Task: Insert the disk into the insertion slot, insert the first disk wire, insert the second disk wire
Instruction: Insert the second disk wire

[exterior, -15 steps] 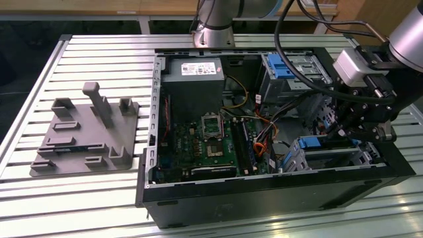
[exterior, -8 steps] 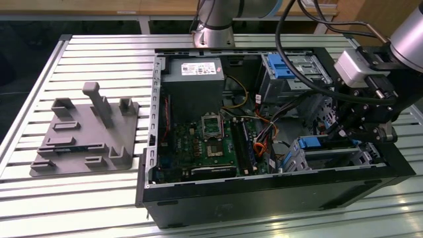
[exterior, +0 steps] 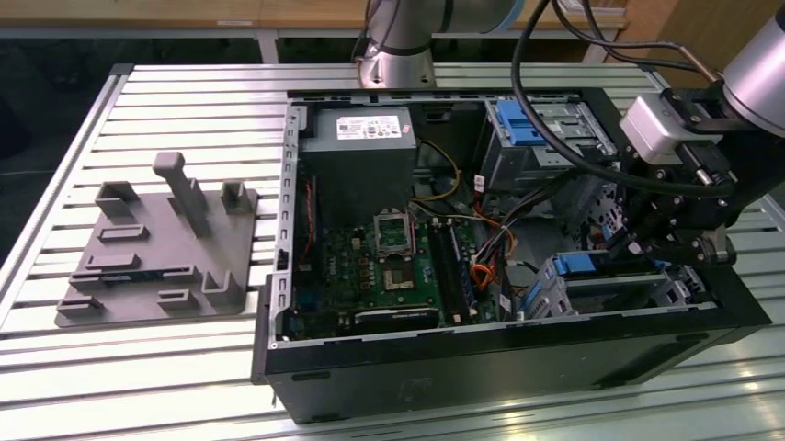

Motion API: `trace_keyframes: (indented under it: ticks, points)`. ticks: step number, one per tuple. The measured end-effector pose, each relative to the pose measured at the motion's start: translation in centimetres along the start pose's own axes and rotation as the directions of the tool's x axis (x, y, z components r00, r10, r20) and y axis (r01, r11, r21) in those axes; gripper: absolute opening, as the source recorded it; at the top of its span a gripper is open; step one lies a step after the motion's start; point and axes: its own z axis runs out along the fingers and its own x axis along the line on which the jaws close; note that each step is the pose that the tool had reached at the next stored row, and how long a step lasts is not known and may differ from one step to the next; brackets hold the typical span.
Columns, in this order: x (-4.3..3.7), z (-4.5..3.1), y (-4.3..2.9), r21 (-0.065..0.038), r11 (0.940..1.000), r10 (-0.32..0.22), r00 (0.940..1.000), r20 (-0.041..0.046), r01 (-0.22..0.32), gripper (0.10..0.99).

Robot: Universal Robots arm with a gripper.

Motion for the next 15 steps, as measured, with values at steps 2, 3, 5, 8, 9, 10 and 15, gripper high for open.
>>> trace_keyframes:
  ticks: [2,3,5,8,9,10,15]
  points:
    - [-0.01,0.03,0.00,0.000,1.0000,0.000,1.0000,0.0000,0.000,0.141]
    - [-0.01,0.03,0.00,0.000,1.0000,0.000,1.0000,0.0000,0.000,0.141]
    - [-0.04,0.05,0.00,0.000,1.0000,0.000,1.0000,0.0003,0.000,0.141]
    - [-0.05,0.06,0.00,0.000,1.0000,0.000,1.0000,0.0000,0.000,0.141]
    - [-0.05,0.07,-0.01,0.000,1.0000,0.000,1.0000,-0.0001,0.000,0.141]
    - [-0.05,0.08,-0.01,0.000,1.0000,0.000,1.0000,-0.0001,0.000,0.141]
    - [-0.05,0.11,-0.01,-0.003,1.0000,0.000,1.0000,-0.0001,0.000,0.141]
